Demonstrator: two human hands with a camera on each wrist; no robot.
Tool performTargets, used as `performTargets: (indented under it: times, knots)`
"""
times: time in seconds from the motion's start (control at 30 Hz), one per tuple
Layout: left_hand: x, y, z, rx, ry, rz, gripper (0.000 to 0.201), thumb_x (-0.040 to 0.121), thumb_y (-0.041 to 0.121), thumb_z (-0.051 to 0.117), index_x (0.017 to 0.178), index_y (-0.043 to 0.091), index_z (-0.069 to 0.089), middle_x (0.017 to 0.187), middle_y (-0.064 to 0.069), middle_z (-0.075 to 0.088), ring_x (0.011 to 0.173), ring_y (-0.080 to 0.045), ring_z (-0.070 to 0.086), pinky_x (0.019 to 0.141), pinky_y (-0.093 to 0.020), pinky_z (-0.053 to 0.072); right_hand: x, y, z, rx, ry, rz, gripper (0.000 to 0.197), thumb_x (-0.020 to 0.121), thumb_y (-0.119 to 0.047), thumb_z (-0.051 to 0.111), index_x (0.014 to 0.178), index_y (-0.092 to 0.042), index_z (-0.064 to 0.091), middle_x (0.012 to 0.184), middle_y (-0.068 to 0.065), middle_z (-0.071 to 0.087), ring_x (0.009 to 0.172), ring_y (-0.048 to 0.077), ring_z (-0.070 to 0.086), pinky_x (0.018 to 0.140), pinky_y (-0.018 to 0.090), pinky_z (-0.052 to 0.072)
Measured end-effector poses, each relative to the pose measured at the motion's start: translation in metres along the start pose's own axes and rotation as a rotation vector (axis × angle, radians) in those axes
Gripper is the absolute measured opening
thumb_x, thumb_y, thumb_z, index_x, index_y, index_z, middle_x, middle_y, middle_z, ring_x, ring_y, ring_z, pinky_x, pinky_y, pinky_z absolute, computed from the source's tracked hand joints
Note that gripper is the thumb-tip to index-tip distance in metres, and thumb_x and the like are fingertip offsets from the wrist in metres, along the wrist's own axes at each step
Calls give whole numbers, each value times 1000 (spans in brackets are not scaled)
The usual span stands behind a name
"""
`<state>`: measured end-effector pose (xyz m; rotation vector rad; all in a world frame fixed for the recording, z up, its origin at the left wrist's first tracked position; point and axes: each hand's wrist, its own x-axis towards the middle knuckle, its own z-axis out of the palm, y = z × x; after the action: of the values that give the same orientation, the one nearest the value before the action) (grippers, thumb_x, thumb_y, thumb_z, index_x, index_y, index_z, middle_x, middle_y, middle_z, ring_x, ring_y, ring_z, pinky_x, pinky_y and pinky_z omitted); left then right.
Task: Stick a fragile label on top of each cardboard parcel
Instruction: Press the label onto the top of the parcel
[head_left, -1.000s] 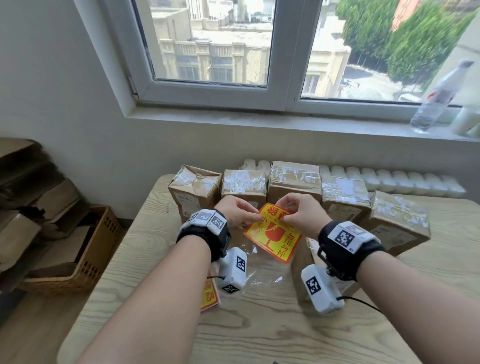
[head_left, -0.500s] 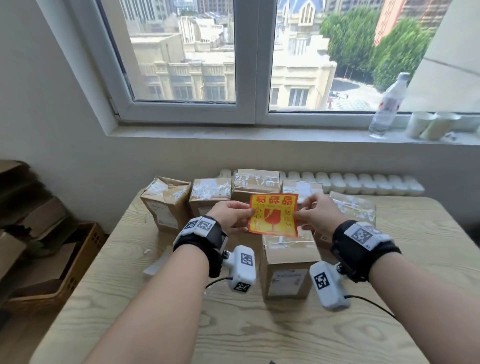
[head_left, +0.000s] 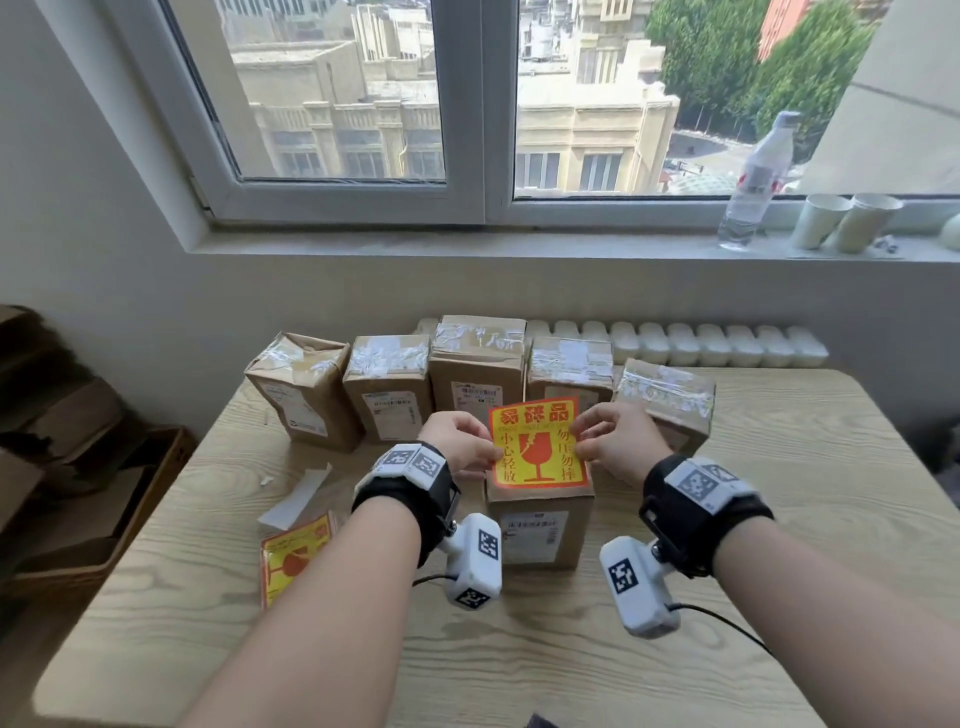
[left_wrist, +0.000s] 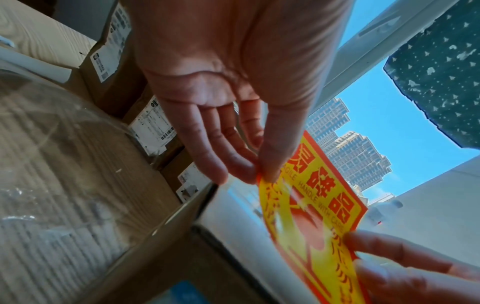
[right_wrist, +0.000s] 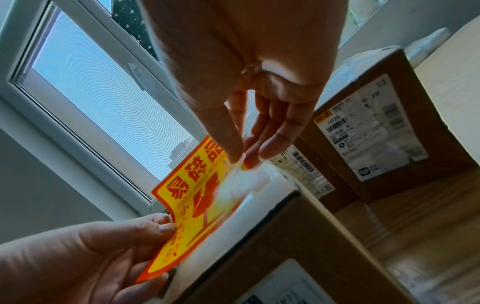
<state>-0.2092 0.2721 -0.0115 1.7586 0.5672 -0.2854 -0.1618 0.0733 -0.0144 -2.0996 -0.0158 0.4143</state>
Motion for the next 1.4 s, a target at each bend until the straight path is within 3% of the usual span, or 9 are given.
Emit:
performTargets:
  times: [0.17, 0.33, 0.6, 0.73, 0.93, 1.07, 1.2, 1.3, 1.4]
  knots:
    - [-2, -5, 5, 35, 13, -8, 18, 75, -8, 74, 80, 7, 66, 92, -14, 72, 81, -25, 73, 74, -37, 61, -1, 9, 1, -22, -43, 30, 32, 73, 9, 73, 84, -22, 69, 85, 0, 63, 82, 16, 63, 70, 28, 54]
    - [-6, -6, 6, 47, -10, -20, 33, 76, -8, 73, 101, 13, 72, 91, -7, 69, 82, -20, 72, 74, -32, 61, -3, 10, 2, -47, -69, 11, 31, 78, 4, 71, 101, -17, 71, 92, 0, 62, 84, 14, 61, 55, 17, 46]
    - [-4, -9, 7, 114, 23, 2, 40, 72, -5, 77, 105, 18, 72, 97, -7, 70, 87, -20, 71, 78, -35, 60, -3, 10, 5, -150, -41, -38, 33, 79, 1, 71, 106, -18, 70, 92, 0, 63, 76, 7, 59, 45, 9, 42]
    - [-1, -9, 8, 170, 33, 19, 40, 72, 0, 79, 105, 21, 72, 94, -5, 71, 85, -17, 71, 78, -35, 60, -2, 10, 5, -208, -34, -81, 34, 78, 0, 71, 107, -17, 71, 83, -6, 62, 78, 9, 59, 51, 11, 42]
    - [3, -9, 10, 247, 69, 39, 40, 70, 5, 81, 104, 25, 73, 96, -6, 72, 80, -14, 72, 72, -32, 62, 0, 8, 5, -270, -23, -79, 33, 78, -4, 72, 107, -18, 71, 82, -8, 61, 77, 6, 58, 52, 12, 41]
    - [6, -7, 13, 386, 109, 69, 41, 65, 16, 85, 99, 35, 71, 94, -1, 67, 80, -14, 69, 69, -34, 62, -4, 5, 7, -356, -52, -84, 39, 72, -19, 81, 109, -26, 68, 96, -2, 61, 84, 11, 58, 61, 17, 48]
    - [10, -8, 9, 510, 138, 83, 46, 63, 21, 87, 102, 40, 69, 109, 7, 61, 100, -15, 60, 86, -38, 56, -5, 5, 6, -533, -63, -96, 53, 66, -42, 82, 115, -38, 63, 113, -1, 48, 95, 14, 55, 84, 34, 53]
    - [11, -4, 10, 587, 60, 133, 71, 56, 35, 90, 120, 45, 60, 125, 6, 53, 120, -18, 51, 98, -44, 49, -3, 4, 3, -606, -81, -120, 75, 63, -52, 81, 131, -42, 50, 112, -2, 40, 108, 16, 52, 92, 38, 50]
    - [9, -5, 17, 746, -77, 154, 104, 48, 51, 88, 138, 50, 38, 146, -1, 32, 138, -22, 30, 113, -48, 32, 1, 4, 5, -679, -185, -141, 100, 58, -59, 81, 144, -44, 30, 134, 4, 35, 131, 22, 36, 107, 43, 39]
